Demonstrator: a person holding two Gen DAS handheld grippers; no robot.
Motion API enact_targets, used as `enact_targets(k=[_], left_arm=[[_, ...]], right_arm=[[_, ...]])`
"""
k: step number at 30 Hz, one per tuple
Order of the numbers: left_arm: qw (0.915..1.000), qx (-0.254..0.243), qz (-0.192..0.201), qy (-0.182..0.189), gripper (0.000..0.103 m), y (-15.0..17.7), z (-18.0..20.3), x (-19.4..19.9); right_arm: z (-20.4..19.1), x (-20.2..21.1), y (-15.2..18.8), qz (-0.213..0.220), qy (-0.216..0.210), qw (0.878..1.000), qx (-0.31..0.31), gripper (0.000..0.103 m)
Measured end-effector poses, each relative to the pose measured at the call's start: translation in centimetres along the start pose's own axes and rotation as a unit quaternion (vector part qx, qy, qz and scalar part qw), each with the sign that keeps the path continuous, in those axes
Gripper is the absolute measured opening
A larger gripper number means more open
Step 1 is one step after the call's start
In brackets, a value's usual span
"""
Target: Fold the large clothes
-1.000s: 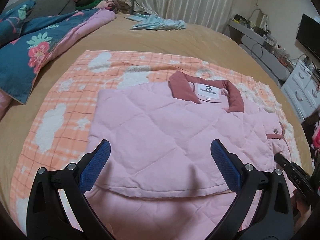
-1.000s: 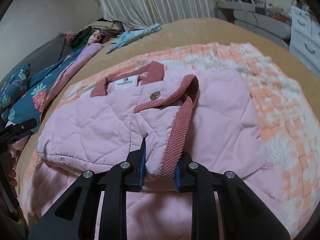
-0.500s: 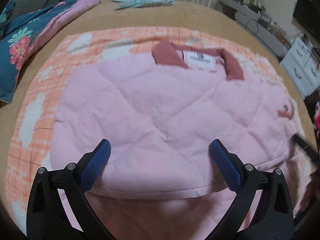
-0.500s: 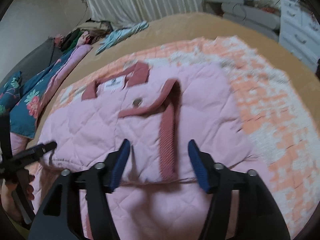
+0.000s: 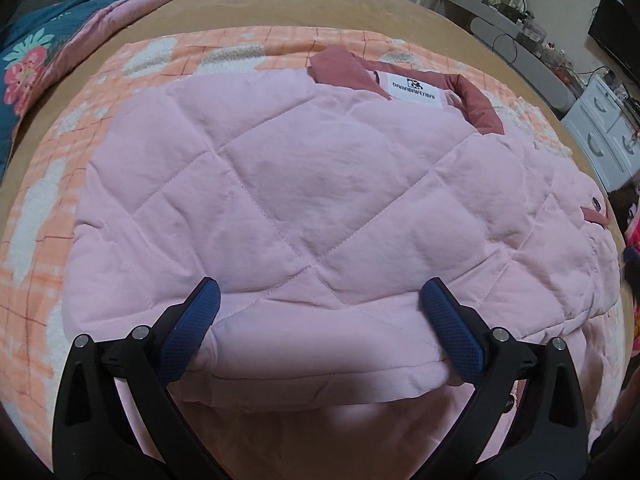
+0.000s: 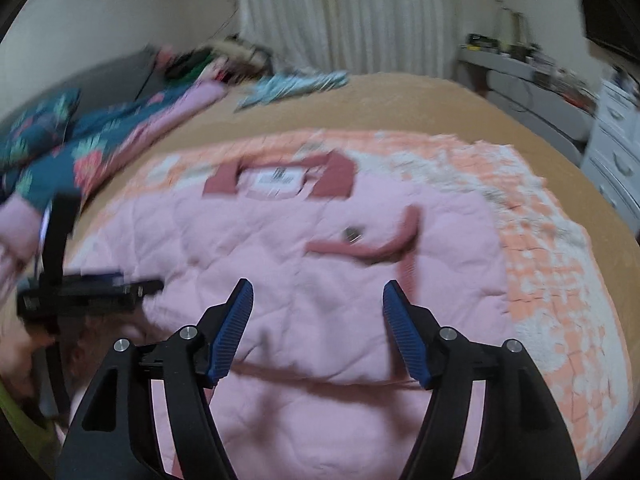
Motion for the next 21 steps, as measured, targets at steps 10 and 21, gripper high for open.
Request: enact_targets(k=[10, 21], left_arm=[[0.9999, -0.011, 0.008, -0.007, 0.095, 0.0, 0.5, 1.2], [0.9994, -0.018, 0.019, -0.023, 0.094, -0.2, 1.2, 4.7]], right_arm=[[1.3, -3.9, 4.5, -0.085, 0.007, 0.996, -0.036, 0.069], [0.8, -2.9, 3.8, -0.084, 0.000, 0.996, -0.042, 0.080]])
Point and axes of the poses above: each gripper's, at about its wrist camera, not at the fingertips, and x roughly against the way its jaws point, z to its right, y to its underside, the point moved 7 cm from there along -x, roughly the way its jaws point, and after that the axes turned 14 degrees about z, right-handed, at the moved point
